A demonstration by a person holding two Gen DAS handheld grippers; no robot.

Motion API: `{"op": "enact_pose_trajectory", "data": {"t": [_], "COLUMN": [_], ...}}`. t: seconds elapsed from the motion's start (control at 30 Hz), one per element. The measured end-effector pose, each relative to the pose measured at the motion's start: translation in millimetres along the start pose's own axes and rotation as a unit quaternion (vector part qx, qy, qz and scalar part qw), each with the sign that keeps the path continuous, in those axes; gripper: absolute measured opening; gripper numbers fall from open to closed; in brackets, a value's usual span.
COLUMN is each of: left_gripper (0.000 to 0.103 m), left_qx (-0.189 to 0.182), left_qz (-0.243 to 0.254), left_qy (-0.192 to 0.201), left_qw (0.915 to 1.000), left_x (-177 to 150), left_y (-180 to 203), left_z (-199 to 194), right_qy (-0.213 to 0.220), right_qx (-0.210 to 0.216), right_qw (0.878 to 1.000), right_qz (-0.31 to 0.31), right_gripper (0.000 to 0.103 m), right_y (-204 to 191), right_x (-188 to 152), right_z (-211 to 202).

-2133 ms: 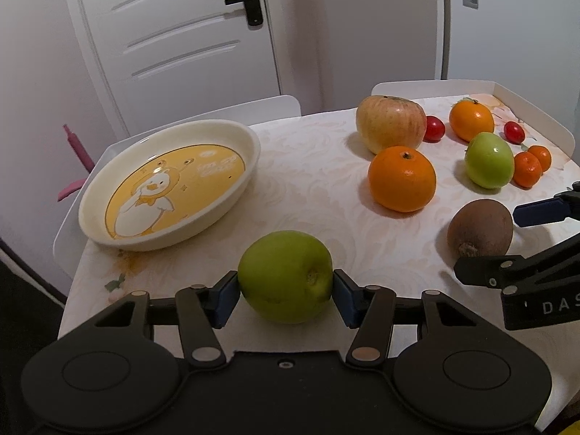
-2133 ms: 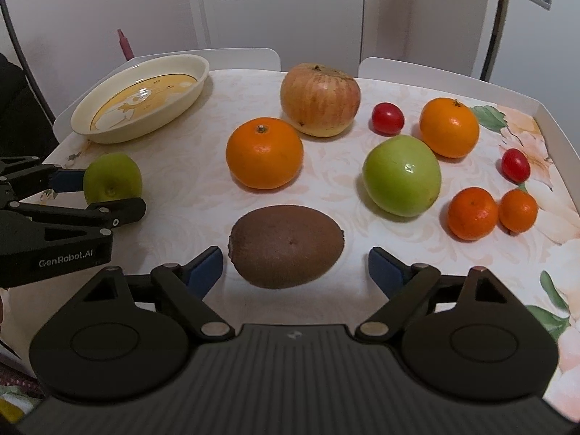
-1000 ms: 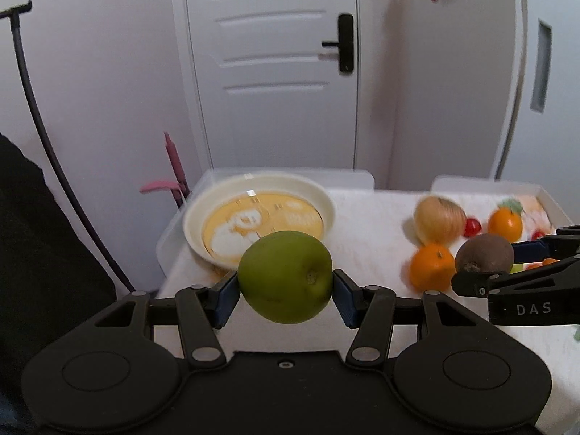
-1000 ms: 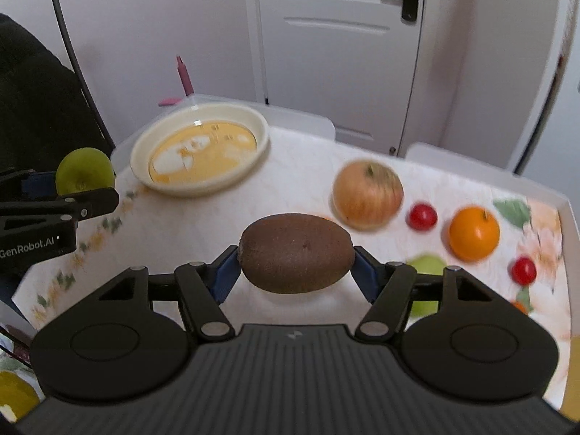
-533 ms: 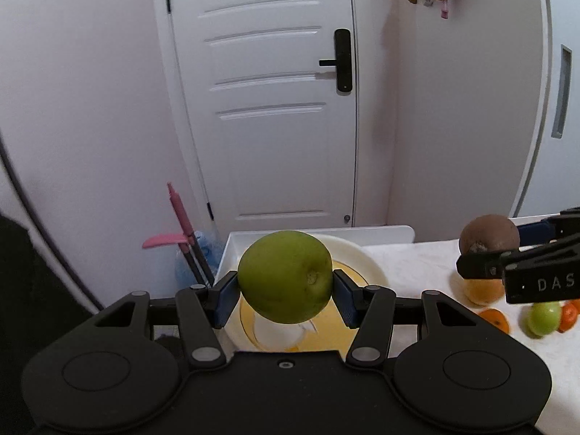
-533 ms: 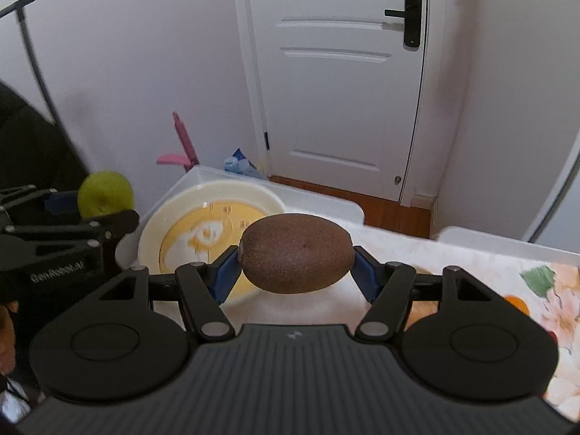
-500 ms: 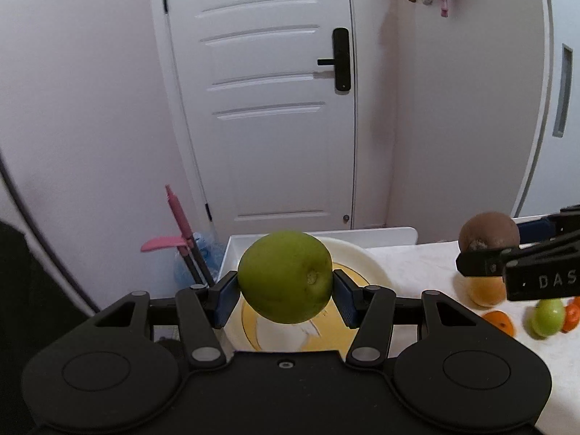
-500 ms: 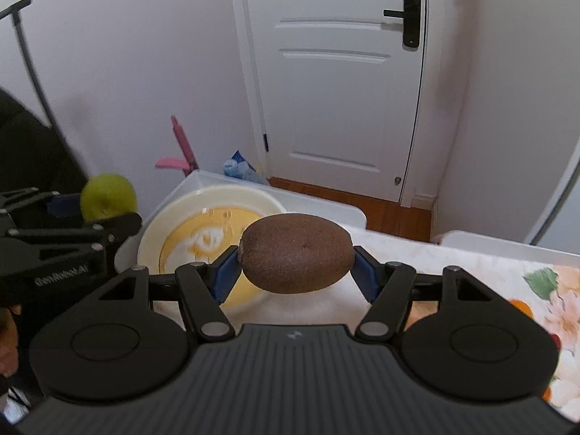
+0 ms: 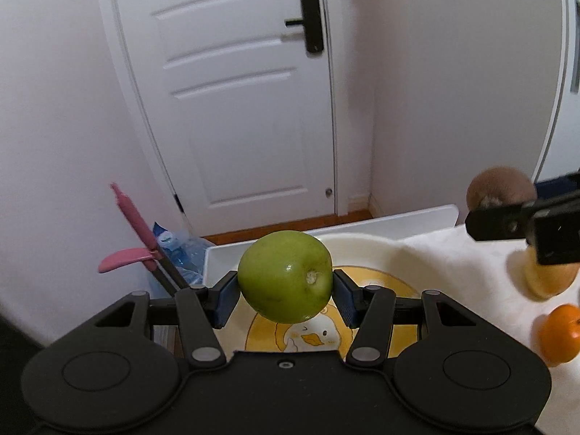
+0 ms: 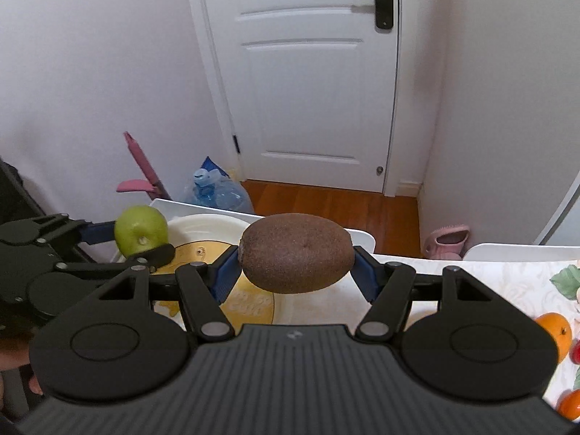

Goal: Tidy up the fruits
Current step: 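Carry the green apple with the left tool while the right tool carries the kiwi to the bowl, then release the apple into the duck bowl with the left tool while the right tool releases the kiwi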

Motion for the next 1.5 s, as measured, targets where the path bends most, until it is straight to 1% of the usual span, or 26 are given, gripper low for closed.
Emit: {"op": "enact_pose_trajectory", "data": {"t": [0.07, 0.3, 0.57, 0.6, 0.63, 0.7, 0.77, 0.9, 1.17, 1.5], "left_gripper": [0.059, 0.059, 0.06, 0.063, 0.075, 0.088, 0.089, 0.089, 0.091, 0.091], "left_qx": [-0.006, -0.021, -0.028, -0.027, -0.024, -0.018, -0.016, -0.005, 0.017, 0.035], "left_qz": [0.006, 0.025, 0.038, 0.041, 0.045, 0.049, 0.047, 0.033, -0.012, -0.048], "left_qy": [-0.008, -0.029, -0.035, -0.033, -0.028, -0.016, -0.011, -0.016, -0.028, -0.037], "left_qw": [0.9999, 0.9991, 0.9983, 0.9982, 0.9983, 0.9985, 0.9987, 0.9993, 0.9994, 0.9975], "left_x": [1.1, -5.9, -8.2, -8.6, -7.2, -5.5, -5.2, -6.5, -15.2, -33.5], "left_y": [2.7, 13.0, 15.9, 16.0, 15.5, 14.2, 11.6, 5.7, -7.5, -18.9], "left_z": [13.6, 43.0, 54.1, 53.4, 52.0, 46.9, 40.7, 29.9, -2.4, -33.2], "right_qy": [-0.005, -0.016, -0.02, -0.02, -0.02, -0.02, -0.02, -0.02, -0.029, -0.047], "right_qx": [-0.006, -0.018, -0.02, -0.02, -0.019, -0.016, -0.013, -0.002, 0.024, 0.055], "right_qw": [1.0, 1.0, 0.999, 0.999, 0.999, 1.0, 1.0, 1.0, 0.999, 0.993], "right_qz": [0.001, 0.012, 0.017, 0.018, 0.018, 0.017, 0.013, 0.0, -0.033, -0.097], "right_gripper": [0.08, 0.08, 0.08, 0.08, 0.08, 0.08, 0.08, 0.08, 0.08, 0.08], "right_y": [0.8, 2.3, 2.8, 2.6, 3.0, 4.2, 5.0, 3.1, -3.6, -31.4], "right_x": [-1.1, -7.5, -9.3, -8.6, -7.7, -6.7, -5.3, -2.7, -1.9, -12.1], "right_z": [5.9, 16.3, 20.2, 19.6, 19.9, 19.1, 18.8, 17.3, 19.2, 42.7]}}
Point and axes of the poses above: each gripper's, at about its wrist camera, not at the fingertips, and z roughly the way its jaws point, y to its right, x to its top, the point moved 6 cm from there along z, roughly the way its jaws point, and after that the axes turned 3 degrees about x, right-handed, at the moved point
